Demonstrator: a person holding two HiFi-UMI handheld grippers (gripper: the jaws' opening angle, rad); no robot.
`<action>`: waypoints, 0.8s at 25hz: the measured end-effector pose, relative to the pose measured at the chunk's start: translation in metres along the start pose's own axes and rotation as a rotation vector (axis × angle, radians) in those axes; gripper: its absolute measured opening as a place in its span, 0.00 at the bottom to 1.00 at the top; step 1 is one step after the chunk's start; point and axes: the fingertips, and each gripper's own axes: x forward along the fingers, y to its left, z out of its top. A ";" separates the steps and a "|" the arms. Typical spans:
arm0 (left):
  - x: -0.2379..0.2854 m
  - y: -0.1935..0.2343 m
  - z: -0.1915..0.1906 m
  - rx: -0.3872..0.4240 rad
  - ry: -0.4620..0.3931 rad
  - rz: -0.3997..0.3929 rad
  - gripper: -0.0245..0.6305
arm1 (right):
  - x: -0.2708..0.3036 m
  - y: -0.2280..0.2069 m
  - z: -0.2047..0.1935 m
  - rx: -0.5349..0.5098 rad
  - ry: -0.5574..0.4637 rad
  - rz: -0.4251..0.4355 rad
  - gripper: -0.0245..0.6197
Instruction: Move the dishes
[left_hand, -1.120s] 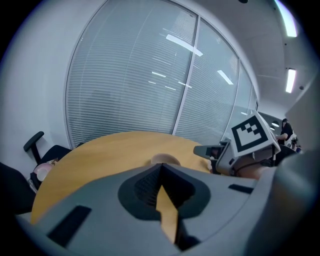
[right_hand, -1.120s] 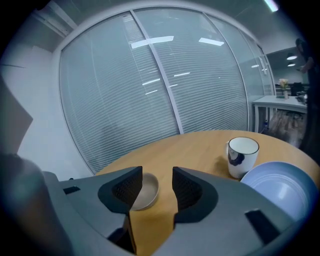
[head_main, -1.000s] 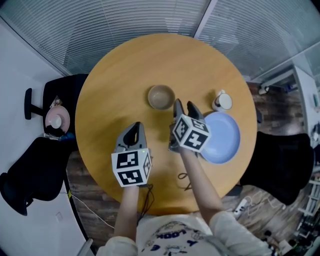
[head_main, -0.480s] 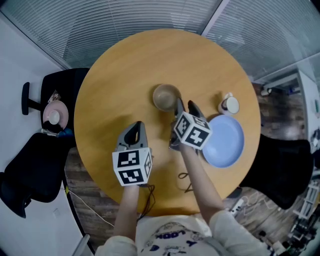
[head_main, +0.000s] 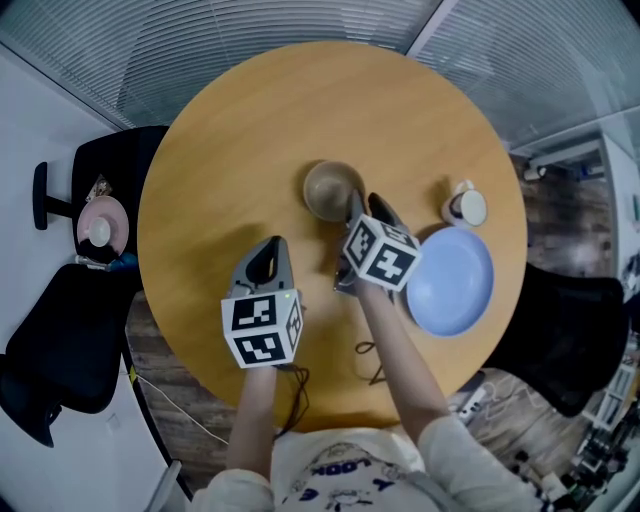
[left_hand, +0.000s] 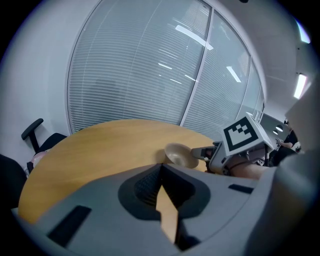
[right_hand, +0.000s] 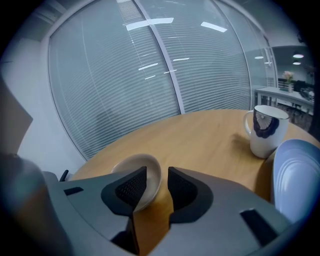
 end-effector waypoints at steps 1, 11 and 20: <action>0.002 0.001 -0.001 -0.002 0.003 0.000 0.04 | 0.002 -0.001 -0.001 0.005 0.006 -0.007 0.24; 0.013 0.007 -0.008 -0.016 0.021 -0.004 0.04 | 0.012 -0.007 -0.006 0.019 0.037 -0.049 0.13; 0.018 0.005 -0.007 -0.012 0.023 -0.010 0.04 | 0.015 -0.005 -0.005 0.029 0.031 -0.048 0.08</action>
